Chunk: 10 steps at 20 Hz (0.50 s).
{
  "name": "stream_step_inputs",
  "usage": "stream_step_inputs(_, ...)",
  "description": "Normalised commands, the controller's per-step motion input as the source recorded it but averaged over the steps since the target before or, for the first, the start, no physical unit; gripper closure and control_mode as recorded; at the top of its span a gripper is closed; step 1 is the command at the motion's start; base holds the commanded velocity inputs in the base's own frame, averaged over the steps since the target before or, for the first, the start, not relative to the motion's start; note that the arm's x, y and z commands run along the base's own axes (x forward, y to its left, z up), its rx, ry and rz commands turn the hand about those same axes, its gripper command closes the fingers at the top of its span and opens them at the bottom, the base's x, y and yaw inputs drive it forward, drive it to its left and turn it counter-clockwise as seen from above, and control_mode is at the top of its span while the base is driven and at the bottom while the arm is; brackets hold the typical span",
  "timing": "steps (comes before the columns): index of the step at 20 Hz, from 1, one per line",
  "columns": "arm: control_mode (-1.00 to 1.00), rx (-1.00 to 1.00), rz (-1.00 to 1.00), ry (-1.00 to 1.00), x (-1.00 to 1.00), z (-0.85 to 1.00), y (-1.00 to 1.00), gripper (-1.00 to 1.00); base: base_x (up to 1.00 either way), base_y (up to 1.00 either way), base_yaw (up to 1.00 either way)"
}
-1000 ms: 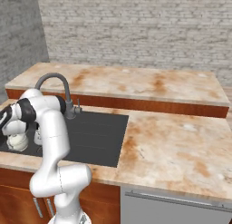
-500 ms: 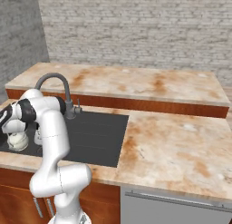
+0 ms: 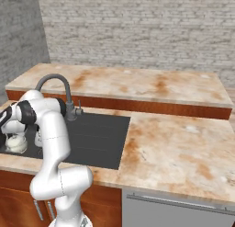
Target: Pick the kettle and kettle and place them in the sink. Then turn on the water.
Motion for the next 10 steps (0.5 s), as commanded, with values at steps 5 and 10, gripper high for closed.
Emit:
stream_step_inputs(5, -1.0, 0.0, 0.0, 0.0, 0.0, 0.0, -0.04, -1.0, 0.0, 0.0, 0.0)
stream_step_inputs(10, -1.0, -0.02, 0.0, 0.0, 0.0, 0.0, -0.22, -1.0, 0.0, 0.0, 0.0)
